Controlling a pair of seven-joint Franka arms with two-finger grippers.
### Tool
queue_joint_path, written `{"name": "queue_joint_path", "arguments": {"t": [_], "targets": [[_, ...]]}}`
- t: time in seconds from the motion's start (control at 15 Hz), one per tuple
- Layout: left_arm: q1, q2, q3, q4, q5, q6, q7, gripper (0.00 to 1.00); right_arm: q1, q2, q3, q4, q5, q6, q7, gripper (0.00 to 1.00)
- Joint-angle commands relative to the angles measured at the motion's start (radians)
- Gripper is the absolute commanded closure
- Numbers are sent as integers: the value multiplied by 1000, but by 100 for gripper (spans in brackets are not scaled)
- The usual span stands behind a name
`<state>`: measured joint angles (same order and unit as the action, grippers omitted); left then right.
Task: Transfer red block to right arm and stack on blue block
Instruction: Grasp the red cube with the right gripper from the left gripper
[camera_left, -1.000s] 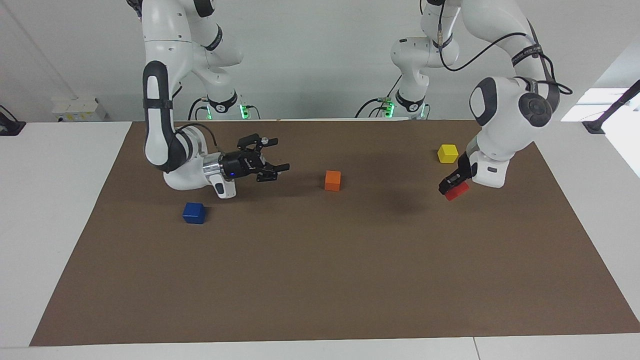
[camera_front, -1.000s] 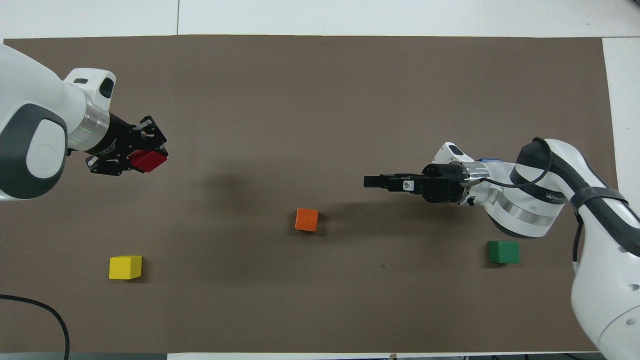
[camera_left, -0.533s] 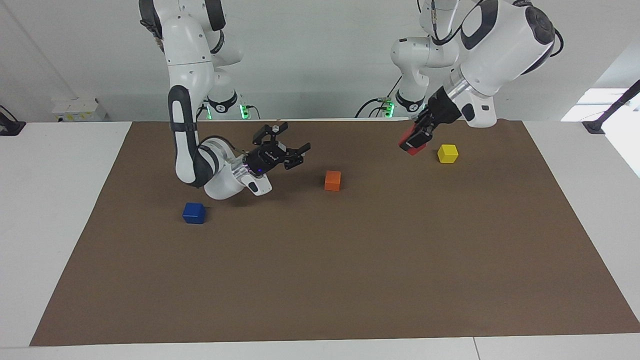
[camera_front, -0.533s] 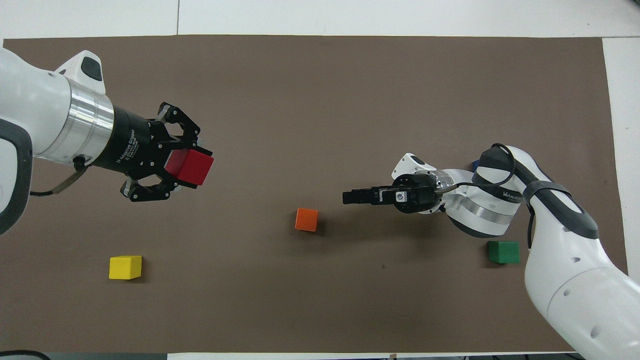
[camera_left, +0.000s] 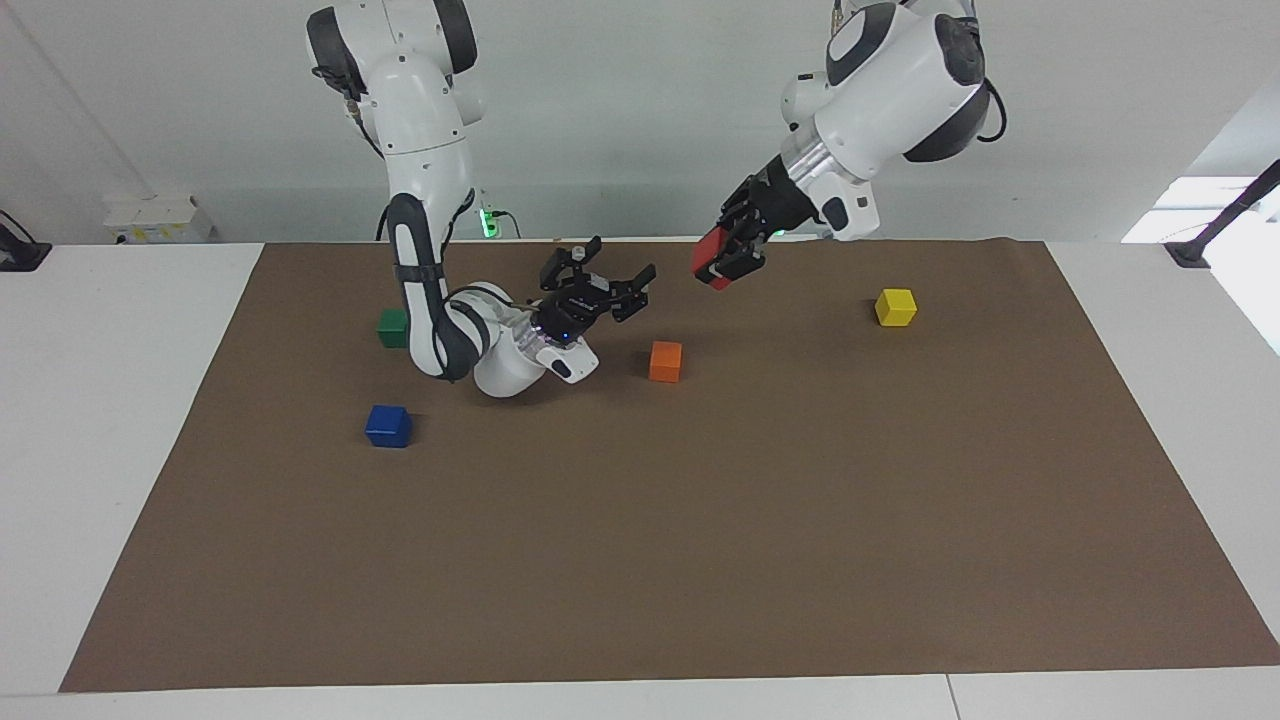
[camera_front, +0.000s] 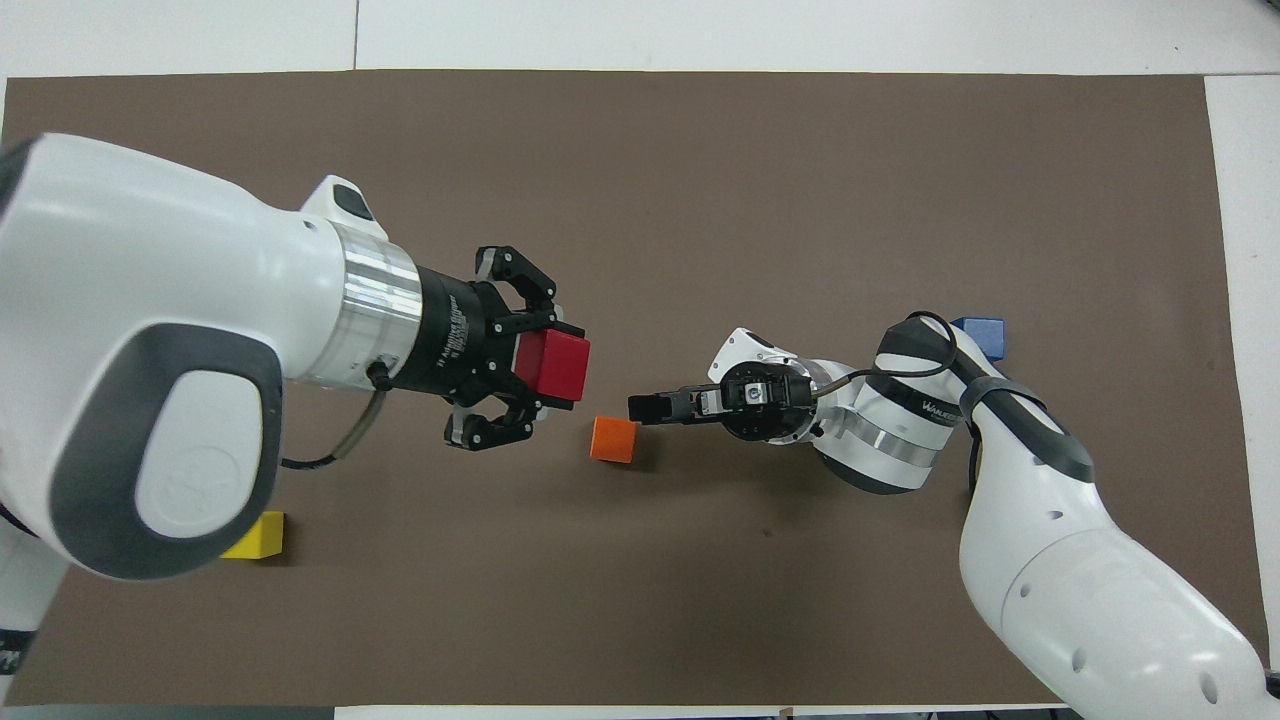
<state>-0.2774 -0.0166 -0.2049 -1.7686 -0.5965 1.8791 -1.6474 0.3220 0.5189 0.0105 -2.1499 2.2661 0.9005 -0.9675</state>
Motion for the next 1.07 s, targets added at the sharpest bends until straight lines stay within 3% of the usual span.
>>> {"name": "queue_joint_path", "arguments": {"t": [0.0, 0.87, 0.93, 1.0], "targets": [[-60, -82, 16, -115, -32, 83, -80, 100, 26, 36, 0, 39, 47, -3, 26, 0], [-138, -83, 16, -126, -31, 179, -198, 100, 77, 41, -1, 73, 96, 57, -4, 0], [-137, -83, 16, -130, -31, 179, -198, 100, 77, 41, -1, 73, 96, 58, -4, 4], [-137, -83, 16, -130, -31, 179, -198, 100, 78, 41, -1, 73, 96, 61, -4, 18]]}}
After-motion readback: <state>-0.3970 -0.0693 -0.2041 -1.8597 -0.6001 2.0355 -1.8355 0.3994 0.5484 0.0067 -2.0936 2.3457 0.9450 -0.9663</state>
